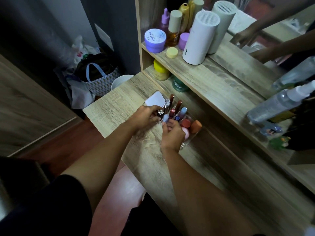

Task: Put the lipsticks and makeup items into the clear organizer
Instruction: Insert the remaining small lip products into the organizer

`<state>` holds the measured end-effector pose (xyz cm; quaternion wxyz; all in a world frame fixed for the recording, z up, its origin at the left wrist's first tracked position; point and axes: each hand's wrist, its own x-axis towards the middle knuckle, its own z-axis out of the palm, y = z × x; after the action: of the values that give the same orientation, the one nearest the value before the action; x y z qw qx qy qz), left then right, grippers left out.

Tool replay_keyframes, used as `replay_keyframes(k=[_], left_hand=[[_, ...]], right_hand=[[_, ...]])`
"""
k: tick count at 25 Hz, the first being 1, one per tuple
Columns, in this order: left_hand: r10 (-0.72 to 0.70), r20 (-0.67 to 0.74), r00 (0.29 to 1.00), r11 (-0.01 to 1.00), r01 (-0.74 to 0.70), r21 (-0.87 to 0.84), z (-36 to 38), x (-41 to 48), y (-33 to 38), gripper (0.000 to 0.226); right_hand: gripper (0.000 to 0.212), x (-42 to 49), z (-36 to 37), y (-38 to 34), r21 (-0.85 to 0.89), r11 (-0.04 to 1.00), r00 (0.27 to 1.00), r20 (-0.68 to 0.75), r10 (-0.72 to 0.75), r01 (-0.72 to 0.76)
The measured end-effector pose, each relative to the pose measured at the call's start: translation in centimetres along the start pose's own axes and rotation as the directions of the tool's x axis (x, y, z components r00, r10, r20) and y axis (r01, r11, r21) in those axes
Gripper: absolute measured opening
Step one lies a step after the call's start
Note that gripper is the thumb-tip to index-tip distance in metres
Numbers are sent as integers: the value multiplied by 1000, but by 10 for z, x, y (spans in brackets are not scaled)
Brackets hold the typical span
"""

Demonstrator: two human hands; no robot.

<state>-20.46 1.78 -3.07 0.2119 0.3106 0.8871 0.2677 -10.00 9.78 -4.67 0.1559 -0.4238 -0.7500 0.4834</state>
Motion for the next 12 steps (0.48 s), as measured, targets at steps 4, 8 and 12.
replay_keyframes(k=[4, 8, 12], left_hand=[[-13, -126, 992, 998, 4, -67, -4, -16, -4, 45], [-93, -264, 960, 995, 78, -68, -11, -42, -25, 19], [-248, -249, 936, 967, 256, 1, -5, -55, -45, 21]], right_hand=[[21, -8, -3, -1, -6, 998, 996, -66, -57, 57], [17, -26, -7, 13, -92, 977, 981, 51, -189, 193], [49, -41, -14, 52, -414, 701, 752, 602, -268, 581]])
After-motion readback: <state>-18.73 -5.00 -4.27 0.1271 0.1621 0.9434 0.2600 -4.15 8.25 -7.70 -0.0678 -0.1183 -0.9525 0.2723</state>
